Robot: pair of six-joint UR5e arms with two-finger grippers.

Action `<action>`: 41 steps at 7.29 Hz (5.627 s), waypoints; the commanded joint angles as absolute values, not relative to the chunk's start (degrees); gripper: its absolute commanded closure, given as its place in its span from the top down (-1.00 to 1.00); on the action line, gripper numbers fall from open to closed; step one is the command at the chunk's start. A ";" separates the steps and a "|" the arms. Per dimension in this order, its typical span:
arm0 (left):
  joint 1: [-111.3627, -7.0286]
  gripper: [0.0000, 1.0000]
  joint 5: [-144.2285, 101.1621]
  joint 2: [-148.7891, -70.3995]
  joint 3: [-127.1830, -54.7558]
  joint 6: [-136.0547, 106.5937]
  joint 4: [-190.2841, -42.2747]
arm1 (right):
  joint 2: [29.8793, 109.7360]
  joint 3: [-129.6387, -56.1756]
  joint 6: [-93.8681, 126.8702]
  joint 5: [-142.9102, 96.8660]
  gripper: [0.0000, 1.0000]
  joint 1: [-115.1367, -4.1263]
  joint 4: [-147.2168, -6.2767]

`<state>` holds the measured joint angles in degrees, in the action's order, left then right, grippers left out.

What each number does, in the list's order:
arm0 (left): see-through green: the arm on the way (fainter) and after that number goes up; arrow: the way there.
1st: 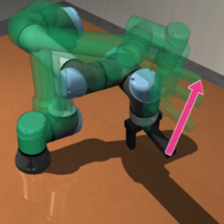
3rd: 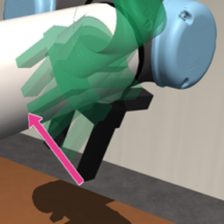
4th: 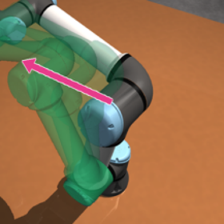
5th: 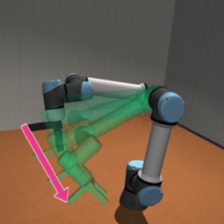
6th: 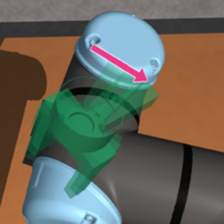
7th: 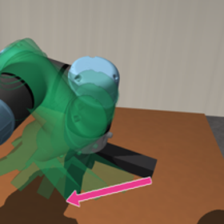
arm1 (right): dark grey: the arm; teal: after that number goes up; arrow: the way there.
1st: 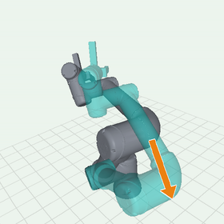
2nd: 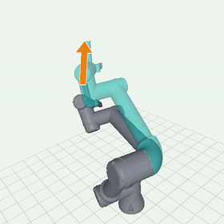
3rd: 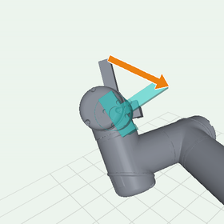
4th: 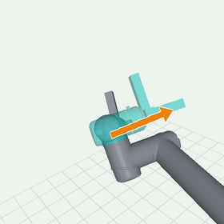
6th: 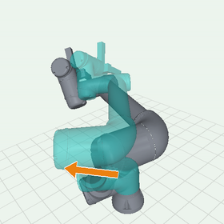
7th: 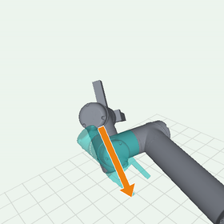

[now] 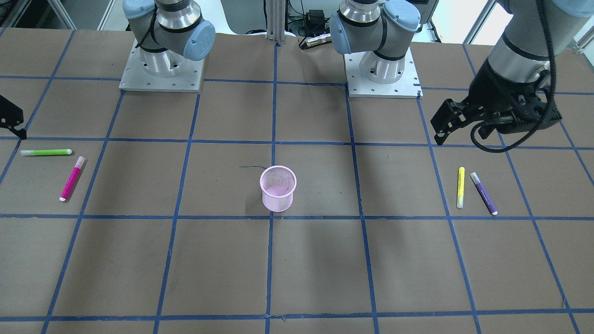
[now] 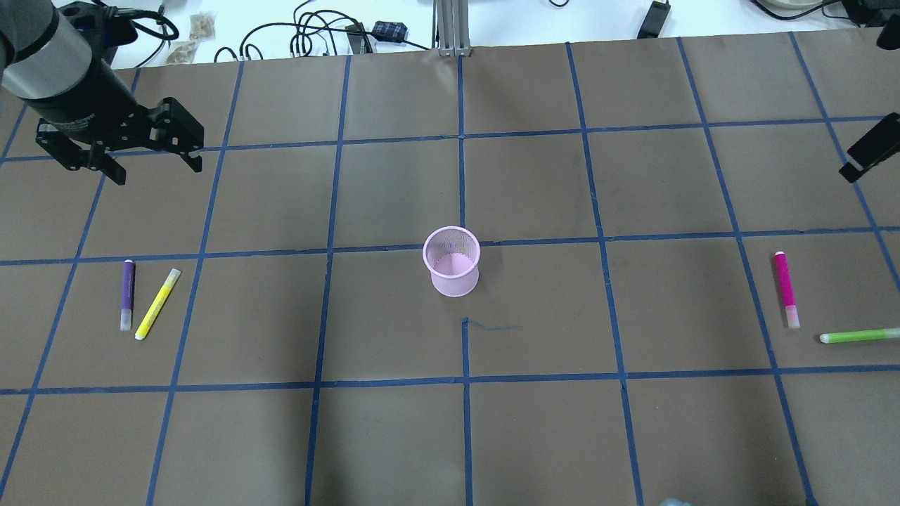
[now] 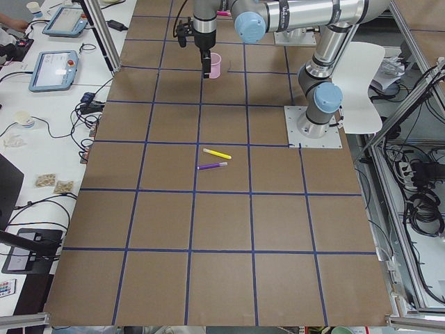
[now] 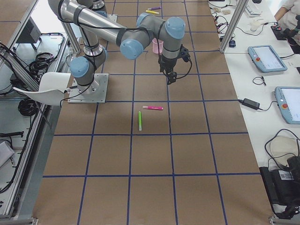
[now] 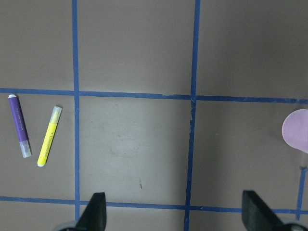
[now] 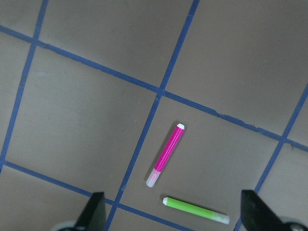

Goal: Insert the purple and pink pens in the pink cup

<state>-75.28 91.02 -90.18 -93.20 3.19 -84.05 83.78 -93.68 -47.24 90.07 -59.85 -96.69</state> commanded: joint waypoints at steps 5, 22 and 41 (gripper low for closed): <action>-55.55 1.00 90.53 -101.67 -99.38 13.44 -68.70 | 73.13 -107.03 -17.69 90.00 0.92 -56.43 -114.15; -54.23 -0.45 91.23 -117.86 -102.66 16.70 -56.42 | 76.73 -95.15 19.37 89.91 -0.89 -78.18 -102.72; -73.28 -1.00 94.57 -100.89 -90.79 2.76 -63.81 | 62.23 -83.23 102.48 106.96 -1.00 -119.26 -101.43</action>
<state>-71.49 94.63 -100.95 -90.57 5.77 -63.94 62.72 -83.15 102.26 106.85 -118.25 -101.43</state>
